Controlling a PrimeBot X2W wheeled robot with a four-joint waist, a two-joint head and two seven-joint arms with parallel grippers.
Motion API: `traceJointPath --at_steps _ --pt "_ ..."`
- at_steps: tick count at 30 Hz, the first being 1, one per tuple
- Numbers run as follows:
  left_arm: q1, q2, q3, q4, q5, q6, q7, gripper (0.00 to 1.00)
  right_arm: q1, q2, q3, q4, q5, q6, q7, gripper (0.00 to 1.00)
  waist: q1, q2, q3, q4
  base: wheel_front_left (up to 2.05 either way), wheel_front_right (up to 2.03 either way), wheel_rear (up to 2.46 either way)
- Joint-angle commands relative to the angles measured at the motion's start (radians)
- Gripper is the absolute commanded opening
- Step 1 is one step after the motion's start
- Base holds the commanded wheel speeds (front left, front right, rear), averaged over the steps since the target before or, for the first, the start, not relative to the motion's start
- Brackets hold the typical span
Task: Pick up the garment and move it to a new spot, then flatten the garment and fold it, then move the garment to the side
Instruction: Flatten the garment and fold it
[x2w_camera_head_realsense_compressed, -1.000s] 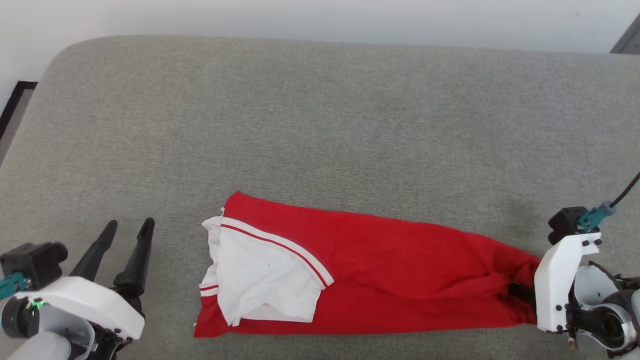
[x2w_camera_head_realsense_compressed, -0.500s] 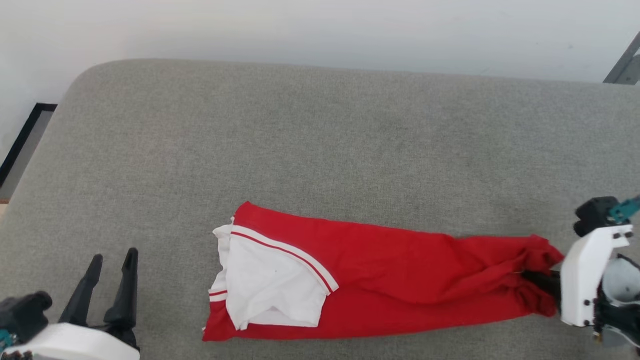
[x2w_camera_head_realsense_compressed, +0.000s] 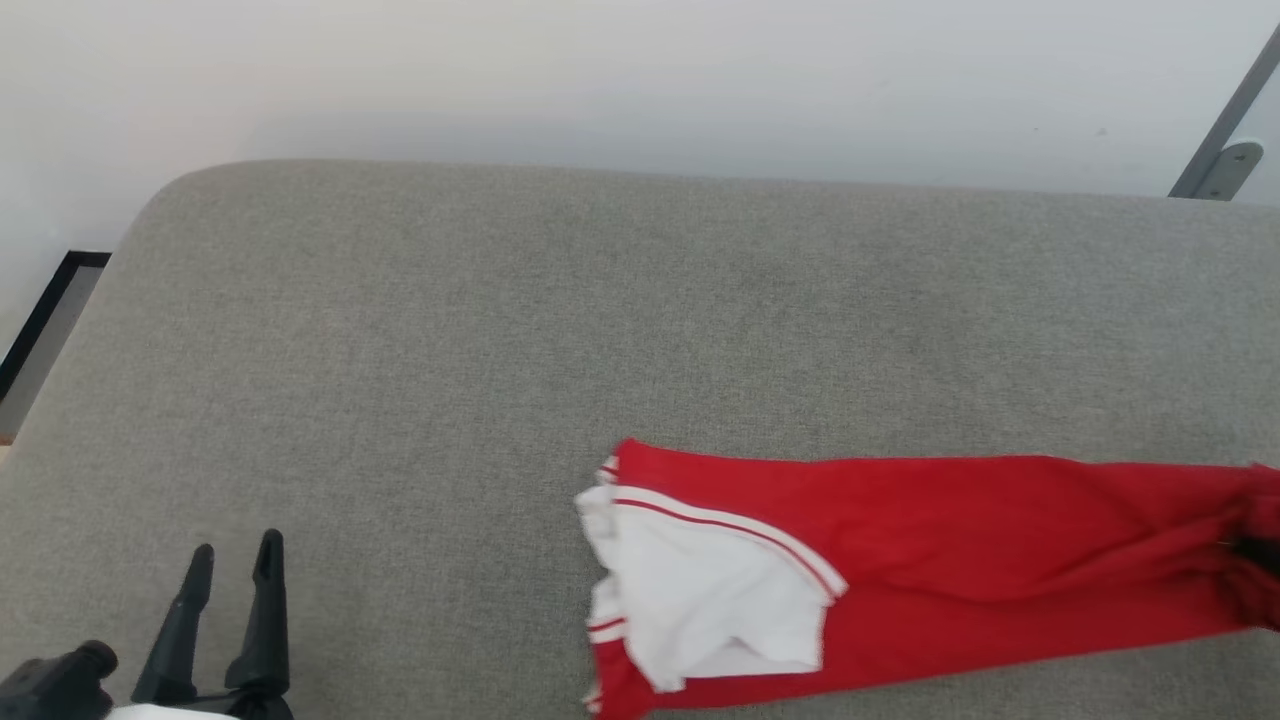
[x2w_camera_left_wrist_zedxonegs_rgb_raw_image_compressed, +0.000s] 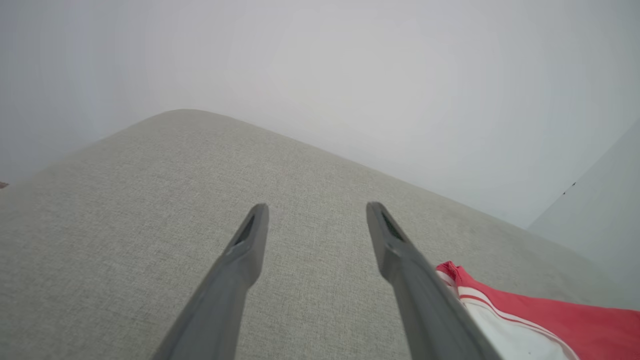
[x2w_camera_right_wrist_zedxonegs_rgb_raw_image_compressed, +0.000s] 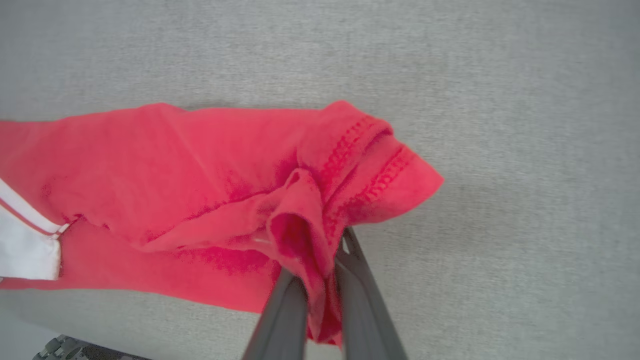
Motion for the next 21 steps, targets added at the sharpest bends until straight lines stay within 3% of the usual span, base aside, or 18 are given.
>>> traceJointPath --at_steps 1,5,8,16,21 --pt "0.009 -0.01 0.009 0.004 0.011 -0.007 -0.004 1.0 0.006 -0.012 -0.011 0.01 -0.02 0.0 -0.006 0.0 0.0 -0.0001 -0.004 -0.003 0.0 0.0 0.0" --pt "-0.006 -0.055 0.03 0.021 0.061 -0.029 -0.005 1.0 -0.003 -0.042 -0.03 0.055 -0.075 0.0 -0.017 0.0 0.0 -0.0001 -0.013 -0.006 0.0 0.0 0.0" --pt "-0.012 -0.073 0.036 0.035 0.092 -0.043 -0.005 1.0 -0.013 -0.029 -0.021 0.045 -0.061 0.0 -0.002 0.0 0.0 -0.0001 -0.02 -0.006 0.0 0.0 0.0" --pt "-0.002 -0.108 0.072 0.035 0.129 -0.061 -0.005 1.0 0.021 -0.001 0.08 -0.148 -0.016 0.0 0.058 0.0 0.0 -0.0001 -0.027 0.009 0.0 0.0 0.0" --pt "-0.007 -0.117 0.072 0.04 0.141 -0.066 -0.005 1.0 0.027 0.05 0.191 -0.243 -0.01 0.0 0.074 0.0 0.0 -0.0001 -0.028 0.035 0.0 0.0 0.0"
